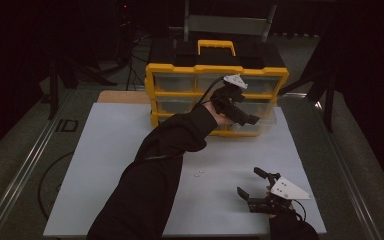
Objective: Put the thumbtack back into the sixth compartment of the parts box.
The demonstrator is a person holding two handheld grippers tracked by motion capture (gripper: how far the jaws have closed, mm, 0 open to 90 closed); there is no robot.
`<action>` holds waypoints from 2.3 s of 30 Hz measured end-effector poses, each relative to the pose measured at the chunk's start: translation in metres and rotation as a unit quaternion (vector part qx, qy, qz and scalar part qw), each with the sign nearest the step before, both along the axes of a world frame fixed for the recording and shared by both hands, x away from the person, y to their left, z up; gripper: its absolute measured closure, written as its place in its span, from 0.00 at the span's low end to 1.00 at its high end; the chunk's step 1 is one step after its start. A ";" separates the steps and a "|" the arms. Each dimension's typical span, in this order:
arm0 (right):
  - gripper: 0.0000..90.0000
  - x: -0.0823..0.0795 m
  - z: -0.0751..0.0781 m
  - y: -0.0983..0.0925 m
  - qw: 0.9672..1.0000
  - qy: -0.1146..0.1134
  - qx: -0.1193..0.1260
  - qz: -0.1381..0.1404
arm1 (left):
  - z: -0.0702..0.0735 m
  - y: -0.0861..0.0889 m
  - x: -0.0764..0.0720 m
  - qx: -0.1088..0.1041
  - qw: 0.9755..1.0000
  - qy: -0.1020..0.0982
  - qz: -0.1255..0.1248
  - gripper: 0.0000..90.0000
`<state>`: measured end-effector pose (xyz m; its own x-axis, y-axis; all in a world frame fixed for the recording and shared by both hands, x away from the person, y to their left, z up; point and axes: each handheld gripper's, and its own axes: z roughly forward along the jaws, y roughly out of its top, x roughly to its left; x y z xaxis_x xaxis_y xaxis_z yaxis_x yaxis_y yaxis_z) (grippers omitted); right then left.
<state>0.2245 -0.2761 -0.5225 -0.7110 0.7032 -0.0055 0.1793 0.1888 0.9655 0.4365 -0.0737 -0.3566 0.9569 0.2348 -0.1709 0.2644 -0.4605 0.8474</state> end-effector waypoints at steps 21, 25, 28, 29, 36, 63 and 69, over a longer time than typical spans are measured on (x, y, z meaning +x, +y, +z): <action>0.12 0.000 0.000 0.002 1.000 -0.001 -0.005 0.001 | -0.011 0.043 -0.024 -0.005 1.000 -0.003 -0.012 0.00; 0.12 0.000 0.000 0.002 1.000 0.000 -0.005 0.001 | -0.014 0.049 -0.028 -0.007 1.000 -0.002 -0.015 0.00; 0.12 0.000 0.000 0.003 1.000 0.000 -0.007 0.002 | -0.018 0.055 -0.031 -0.007 1.000 0.000 -0.016 0.00; 0.12 0.000 -0.001 0.003 1.000 0.000 -0.007 0.002 | -0.019 0.057 -0.031 -0.007 1.000 0.002 -0.017 0.00; 0.12 0.000 0.000 0.003 1.000 -0.001 -0.007 0.001 | -0.032 0.070 -0.036 -0.007 1.000 0.009 -0.016 0.00; 0.12 -0.001 -0.002 0.006 1.000 0.002 -0.014 0.007 | -0.107 0.109 -0.065 0.014 0.999 0.047 -0.024 0.01; 0.12 -0.001 -0.002 0.006 1.000 0.002 -0.014 0.006 | -0.126 0.116 -0.070 0.013 0.998 0.061 -0.027 0.01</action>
<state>0.2239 -0.2704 -0.5242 -0.7195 0.6941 -0.0223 0.1801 0.2175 0.9593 0.3661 0.0421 -0.4821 0.9405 0.1892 -0.2822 0.3396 -0.4982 0.7978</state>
